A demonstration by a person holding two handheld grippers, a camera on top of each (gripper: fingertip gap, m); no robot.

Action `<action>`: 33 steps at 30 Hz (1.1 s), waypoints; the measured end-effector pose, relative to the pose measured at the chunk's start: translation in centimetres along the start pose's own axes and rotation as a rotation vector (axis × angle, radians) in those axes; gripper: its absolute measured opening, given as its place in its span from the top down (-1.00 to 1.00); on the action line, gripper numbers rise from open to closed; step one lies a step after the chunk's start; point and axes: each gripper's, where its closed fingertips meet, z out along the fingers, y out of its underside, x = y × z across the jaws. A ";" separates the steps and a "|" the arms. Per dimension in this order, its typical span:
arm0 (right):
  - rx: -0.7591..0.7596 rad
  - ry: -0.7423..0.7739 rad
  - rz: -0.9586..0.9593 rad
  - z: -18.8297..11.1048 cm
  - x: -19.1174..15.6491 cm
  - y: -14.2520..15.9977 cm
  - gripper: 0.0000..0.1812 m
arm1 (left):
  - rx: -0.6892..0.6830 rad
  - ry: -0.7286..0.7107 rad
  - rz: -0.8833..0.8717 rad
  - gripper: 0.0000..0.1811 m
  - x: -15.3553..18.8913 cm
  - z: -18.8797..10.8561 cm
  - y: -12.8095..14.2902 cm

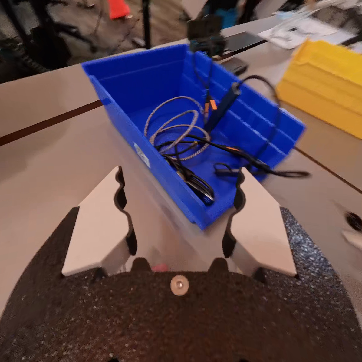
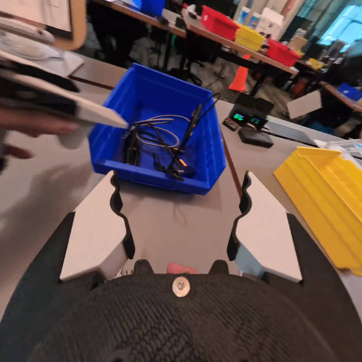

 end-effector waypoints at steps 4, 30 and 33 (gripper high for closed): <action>-0.002 -0.010 -0.001 0.2 -0.2 0.5 -0.36 | -0.188 -0.088 0.011 -0.04 -1.5 4.4 2.0; 0.372 -1.006 -0.034 -9.7 -30.8 -19.3 -0.32 | 0.109 -0.309 0.198 0.94 -24.4 -29.2 16.2; 0.275 -1.119 -0.003 -6.7 -39.1 -25.5 -0.27 | 0.168 -0.343 0.211 0.94 -25.8 -31.0 16.7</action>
